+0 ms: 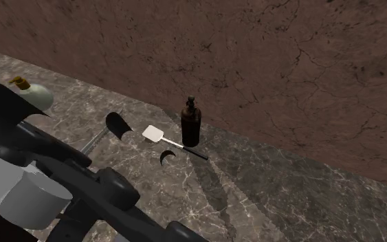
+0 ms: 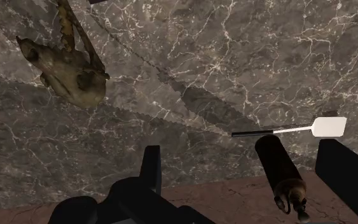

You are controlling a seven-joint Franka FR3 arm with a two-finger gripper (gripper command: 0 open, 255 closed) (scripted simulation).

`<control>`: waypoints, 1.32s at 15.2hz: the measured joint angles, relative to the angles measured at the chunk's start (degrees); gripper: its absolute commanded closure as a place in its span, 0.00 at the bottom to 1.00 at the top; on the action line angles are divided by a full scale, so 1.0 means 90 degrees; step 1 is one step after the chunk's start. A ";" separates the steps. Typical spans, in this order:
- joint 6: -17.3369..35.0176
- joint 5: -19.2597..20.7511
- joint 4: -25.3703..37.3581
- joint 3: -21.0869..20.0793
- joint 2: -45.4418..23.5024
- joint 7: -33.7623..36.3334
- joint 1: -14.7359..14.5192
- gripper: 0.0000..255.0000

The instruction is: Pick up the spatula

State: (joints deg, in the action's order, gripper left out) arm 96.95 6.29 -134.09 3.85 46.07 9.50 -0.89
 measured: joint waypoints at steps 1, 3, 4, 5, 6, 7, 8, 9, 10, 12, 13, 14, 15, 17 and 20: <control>0.0000 0.0000 0.0000 0.0000 0.0000 0.0000 0.0000 0.00; 0.0180 -0.0079 -0.0173 -0.0159 -0.0043 0.0340 0.0042 0.00; 0.0302 -0.0149 -0.0296 -0.0295 -0.0068 0.0611 0.0064 0.00; 0.0442 -0.0206 -0.0401 -0.0405 -0.0128 0.0872 0.0099 0.00; 0.0594 -0.0280 -0.0547 -0.0552 -0.0160 0.1168 0.0122 0.00; 0.0744 -0.0355 -0.0592 -0.0698 -0.0288 0.1470 0.0148 0.00; 0.0912 -0.0416 -0.0703 -0.0826 -0.0370 0.1757 0.0180 0.00; 0.1095 -0.0468 -0.0757 -0.0945 -0.0524 0.2033 0.0221 0.00; 0.1235 -0.0534 -0.0781 -0.1097 -0.0664 0.2339 0.0245 0.00; 0.1578 -0.0640 -0.0816 -0.1383 -0.1020 0.2948 0.0314 0.00; 0.1736 -0.0691 -0.0887 -0.1520 -0.1132 0.3248 0.0341 0.00; 0.1889 -0.0744 -0.0911 -0.1680 -0.1284 0.3572 0.0363 0.00; 0.2072 -0.0769 -0.0892 -0.1818 -0.1510 0.3876 0.0413 0.00; 0.2386 -0.0799 -0.0858 -0.2079 -0.1904 0.4472 0.0508 0.00; 0.2814 -0.0745 -0.0673 -0.2424 -0.2597 0.5357 0.0693 0.00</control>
State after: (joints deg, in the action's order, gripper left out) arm 122.28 -0.42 -140.15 -17.97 22.70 57.72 5.34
